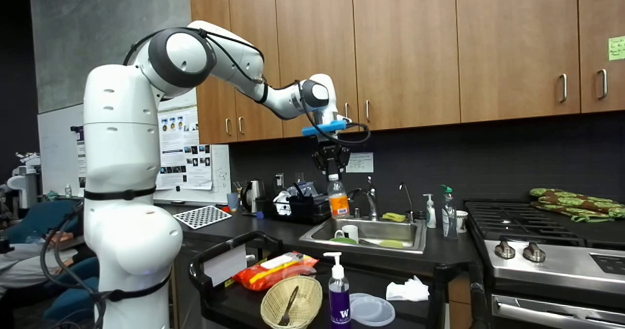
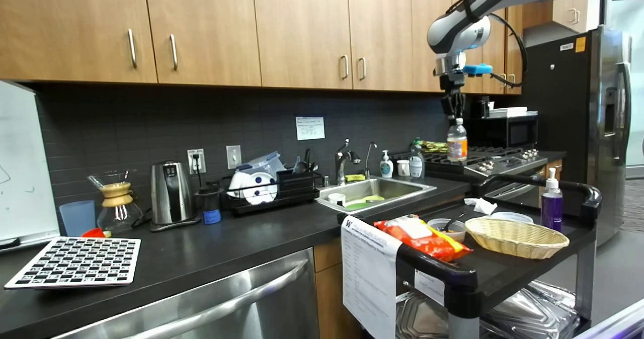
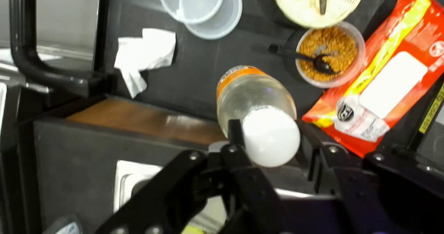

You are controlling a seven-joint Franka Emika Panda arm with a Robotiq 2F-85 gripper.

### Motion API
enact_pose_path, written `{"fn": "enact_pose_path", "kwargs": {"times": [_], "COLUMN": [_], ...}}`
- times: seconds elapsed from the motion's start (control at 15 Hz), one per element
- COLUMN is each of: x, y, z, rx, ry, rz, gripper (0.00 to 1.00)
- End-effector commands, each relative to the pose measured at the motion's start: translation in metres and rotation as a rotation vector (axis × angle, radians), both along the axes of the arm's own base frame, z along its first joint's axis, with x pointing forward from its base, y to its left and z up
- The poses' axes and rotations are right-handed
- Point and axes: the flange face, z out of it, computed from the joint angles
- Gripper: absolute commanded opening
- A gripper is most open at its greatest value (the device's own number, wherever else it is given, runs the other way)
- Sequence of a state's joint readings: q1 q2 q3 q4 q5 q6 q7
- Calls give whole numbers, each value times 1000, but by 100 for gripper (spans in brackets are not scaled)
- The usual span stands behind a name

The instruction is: Put the bottle with the orange label in the sink.

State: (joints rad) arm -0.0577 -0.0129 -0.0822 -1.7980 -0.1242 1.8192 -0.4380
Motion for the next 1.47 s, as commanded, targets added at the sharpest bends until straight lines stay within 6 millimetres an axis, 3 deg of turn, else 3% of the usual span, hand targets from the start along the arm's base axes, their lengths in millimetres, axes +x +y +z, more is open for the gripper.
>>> {"fn": "enact_pose_path", "kwargs": {"times": [0.0, 0.27, 0.47, 0.73, 0.93, 1.4], "x": [16, 30, 39, 27, 11, -34], "y": [15, 13, 6, -2, -4, -3], "z": [46, 70, 59, 14, -8, -24], "rx": [16, 30, 61, 48, 51, 76], "ry": [-193, -425, -532, -268, -64, 343], "rz": [74, 142, 179, 109, 83, -35], "gripper": [14, 14, 14, 14, 14, 14]}}
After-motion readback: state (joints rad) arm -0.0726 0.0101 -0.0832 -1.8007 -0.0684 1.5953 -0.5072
